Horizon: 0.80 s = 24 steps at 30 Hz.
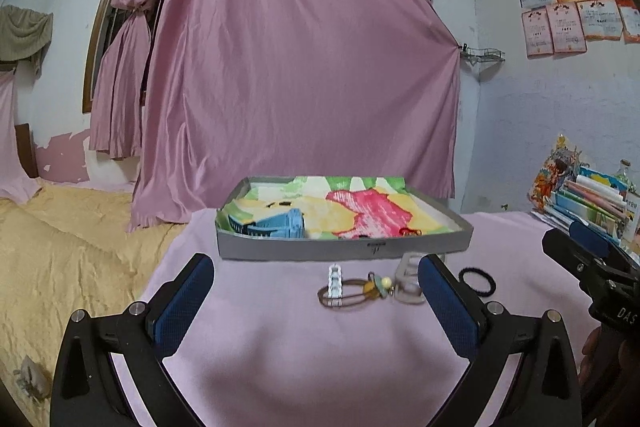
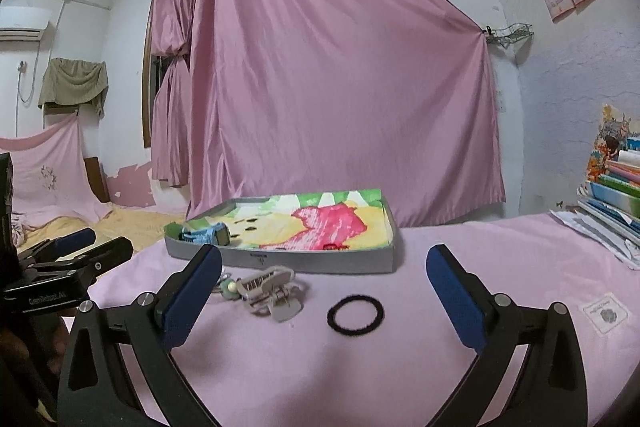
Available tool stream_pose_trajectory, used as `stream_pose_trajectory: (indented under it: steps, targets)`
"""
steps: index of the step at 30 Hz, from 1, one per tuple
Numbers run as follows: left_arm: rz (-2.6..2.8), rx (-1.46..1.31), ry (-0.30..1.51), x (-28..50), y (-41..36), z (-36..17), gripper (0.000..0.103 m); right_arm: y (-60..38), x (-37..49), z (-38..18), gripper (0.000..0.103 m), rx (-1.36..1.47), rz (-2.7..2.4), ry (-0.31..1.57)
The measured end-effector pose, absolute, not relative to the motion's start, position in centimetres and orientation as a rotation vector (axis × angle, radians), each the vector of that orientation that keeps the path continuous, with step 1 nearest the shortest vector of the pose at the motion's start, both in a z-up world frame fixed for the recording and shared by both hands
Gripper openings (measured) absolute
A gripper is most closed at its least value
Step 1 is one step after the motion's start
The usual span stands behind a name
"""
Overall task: Organize jewelry
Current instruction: 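Lift both grippers out of the tray back over the table, then grasp the brown hair tie with the left gripper while the right gripper grasps the black beaded bracelet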
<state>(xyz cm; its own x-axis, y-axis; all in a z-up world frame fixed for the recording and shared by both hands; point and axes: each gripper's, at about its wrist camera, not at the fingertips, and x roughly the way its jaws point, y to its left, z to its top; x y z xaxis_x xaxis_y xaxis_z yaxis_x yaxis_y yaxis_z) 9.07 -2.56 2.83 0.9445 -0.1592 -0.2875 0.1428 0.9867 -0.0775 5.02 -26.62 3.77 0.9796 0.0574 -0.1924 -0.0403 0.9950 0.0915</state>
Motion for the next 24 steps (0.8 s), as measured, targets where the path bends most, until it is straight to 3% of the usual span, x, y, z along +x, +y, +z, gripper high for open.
stream_pose_trajectory:
  steps: [24]
  targets:
    - [-0.199,0.017,0.596,14.3,-3.7,0.7,0.103,-28.6,10.7,1.4,0.101,0.095,0.034,0.560]
